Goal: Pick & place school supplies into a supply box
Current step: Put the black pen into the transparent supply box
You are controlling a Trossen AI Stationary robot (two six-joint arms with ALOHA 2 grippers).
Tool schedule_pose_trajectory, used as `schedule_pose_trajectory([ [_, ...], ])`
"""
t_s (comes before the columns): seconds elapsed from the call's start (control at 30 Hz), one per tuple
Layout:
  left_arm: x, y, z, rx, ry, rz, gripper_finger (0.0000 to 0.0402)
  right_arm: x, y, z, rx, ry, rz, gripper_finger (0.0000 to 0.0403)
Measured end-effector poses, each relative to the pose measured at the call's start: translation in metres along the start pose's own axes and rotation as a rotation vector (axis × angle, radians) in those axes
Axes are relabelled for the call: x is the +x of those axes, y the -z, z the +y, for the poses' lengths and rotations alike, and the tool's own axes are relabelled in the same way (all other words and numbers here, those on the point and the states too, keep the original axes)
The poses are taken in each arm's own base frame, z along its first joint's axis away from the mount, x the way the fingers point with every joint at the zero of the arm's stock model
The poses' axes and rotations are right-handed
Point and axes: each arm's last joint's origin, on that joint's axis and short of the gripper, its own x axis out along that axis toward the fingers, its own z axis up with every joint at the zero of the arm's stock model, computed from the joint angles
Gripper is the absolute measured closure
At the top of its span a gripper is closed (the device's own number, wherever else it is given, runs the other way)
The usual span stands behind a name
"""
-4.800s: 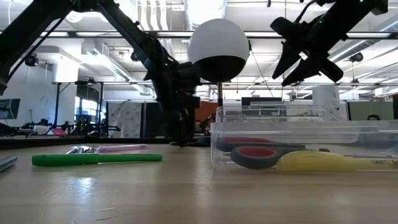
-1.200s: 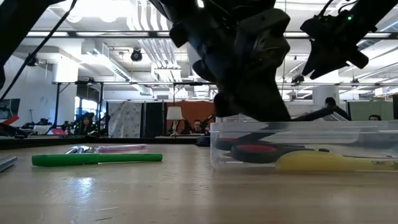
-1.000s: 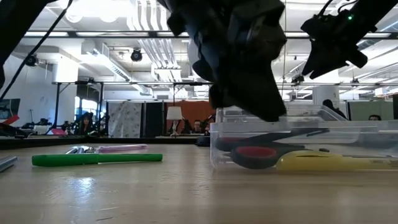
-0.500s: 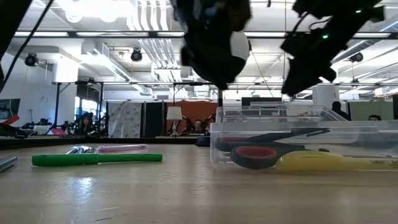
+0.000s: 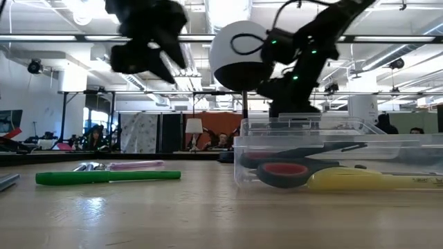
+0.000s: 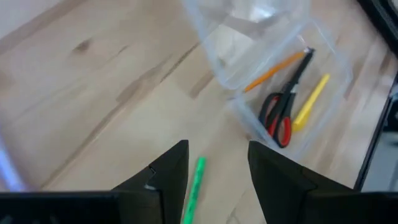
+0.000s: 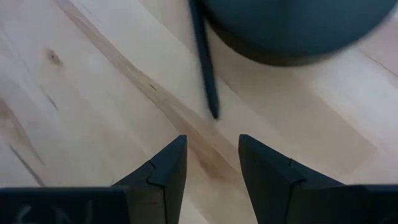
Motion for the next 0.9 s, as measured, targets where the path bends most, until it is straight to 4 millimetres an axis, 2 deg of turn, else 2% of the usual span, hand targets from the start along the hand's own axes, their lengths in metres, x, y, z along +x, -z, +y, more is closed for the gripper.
schedule_pose_trajectory([
  [0.2,-0.022,0.023,0.035,-0.063,0.007,-0.042,0.0252,0.026,-0.027,0.018,-0.009,0.036,0.062,0.0266],
  [0.33,-0.031,0.03,0.048,-0.07,0.027,-0.076,0.0252,0.041,-0.036,0.023,0.013,0.121,0.144,0.0266],
  [0.5,-0.036,0.035,0.057,-0.069,0.04,-0.085,0.0252,0.058,-0.039,0.027,0.05,0.171,0.218,0.0266],
  [0.63,-0.037,0.037,0.06,-0.068,0.04,-0.085,0.0252,0.068,-0.041,0.028,0.062,0.21,0.206,0.0266],
  [0.9,-0.042,0.033,0.056,-0.044,0.051,-0.09,0.0252,0.068,-0.046,0.029,0.021,0.25,0.161,0.0266],
])
